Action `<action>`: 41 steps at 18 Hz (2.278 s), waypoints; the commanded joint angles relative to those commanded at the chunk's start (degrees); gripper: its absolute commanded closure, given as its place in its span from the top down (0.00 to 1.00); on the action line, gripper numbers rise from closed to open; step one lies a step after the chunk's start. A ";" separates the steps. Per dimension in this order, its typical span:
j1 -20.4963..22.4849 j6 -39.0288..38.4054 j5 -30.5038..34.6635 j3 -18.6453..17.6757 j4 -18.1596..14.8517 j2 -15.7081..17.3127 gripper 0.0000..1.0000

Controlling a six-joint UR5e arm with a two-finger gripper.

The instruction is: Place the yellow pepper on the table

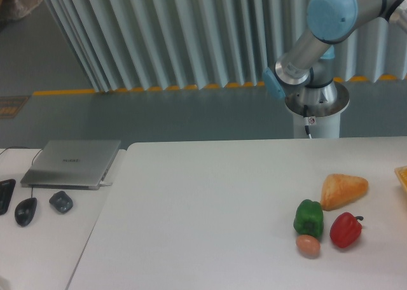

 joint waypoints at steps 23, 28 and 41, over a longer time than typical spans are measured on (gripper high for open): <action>-4.38 12.66 -13.45 -3.95 -25.57 17.22 0.64; -13.16 12.83 -5.58 -5.18 -26.46 17.23 0.63; -24.50 29.36 5.71 -13.88 -27.78 17.49 0.61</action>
